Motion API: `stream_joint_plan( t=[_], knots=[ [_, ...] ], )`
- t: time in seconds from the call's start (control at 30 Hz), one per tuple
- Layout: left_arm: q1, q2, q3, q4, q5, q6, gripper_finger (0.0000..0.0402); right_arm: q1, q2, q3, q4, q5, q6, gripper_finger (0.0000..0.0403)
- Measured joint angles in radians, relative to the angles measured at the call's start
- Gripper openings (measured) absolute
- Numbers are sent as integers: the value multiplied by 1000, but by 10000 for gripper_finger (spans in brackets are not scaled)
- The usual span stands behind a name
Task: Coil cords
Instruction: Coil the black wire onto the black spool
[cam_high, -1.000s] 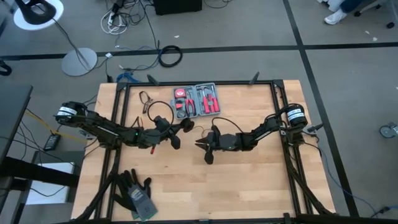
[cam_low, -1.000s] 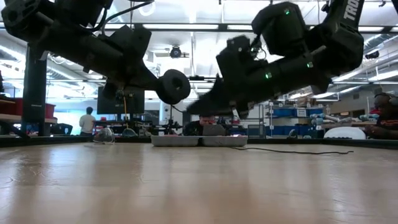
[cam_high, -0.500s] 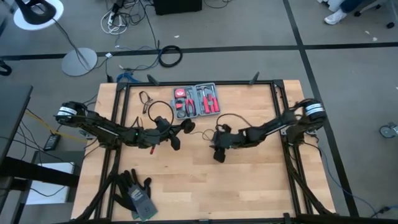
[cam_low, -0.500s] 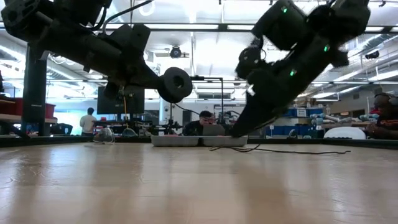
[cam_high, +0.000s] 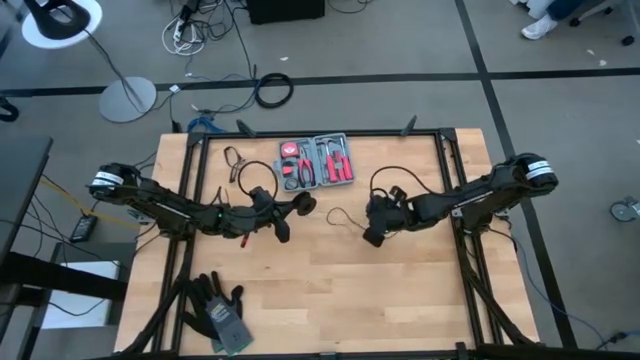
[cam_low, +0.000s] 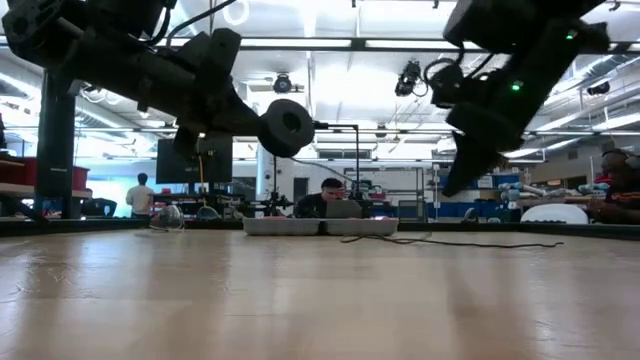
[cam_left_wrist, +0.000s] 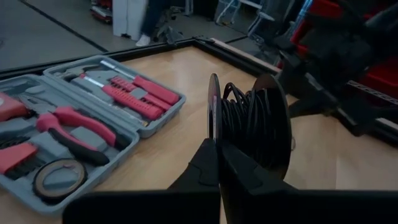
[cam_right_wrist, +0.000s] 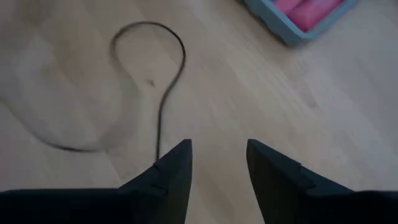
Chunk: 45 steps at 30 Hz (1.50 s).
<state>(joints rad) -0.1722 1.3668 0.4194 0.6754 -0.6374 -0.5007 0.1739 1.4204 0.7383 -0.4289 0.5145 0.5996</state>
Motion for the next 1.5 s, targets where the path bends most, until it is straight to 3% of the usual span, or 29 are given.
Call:
stream_joint_plan(
  t=[0.13,0.3,0.4,0.47,0.73,0.83,1.33,1.5],
  knots=[
    [0,0,0,29,23,22,0,46,0,-49,103,56,29,152],
    [0,0,0,40,23,28,0,96,10,-239,656,88,2,151],
    [0,0,0,39,22,28,0,103,70,-324,986,37,-38,151],
    [0,0,0,42,22,29,0,106,136,-328,1105,-8,-104,151],
    [0,1,1,92,23,56,0,107,433,-138,1168,-148,-254,151],
    [0,0,1,92,22,55,0,107,493,-84,1171,-154,-263,151],
    [1,0,1,100,22,71,0,106,524,-67,1157,-232,-244,150],
    [1,0,1,139,22,77,0,106,520,-64,1115,-238,-264,106]
  ],
)
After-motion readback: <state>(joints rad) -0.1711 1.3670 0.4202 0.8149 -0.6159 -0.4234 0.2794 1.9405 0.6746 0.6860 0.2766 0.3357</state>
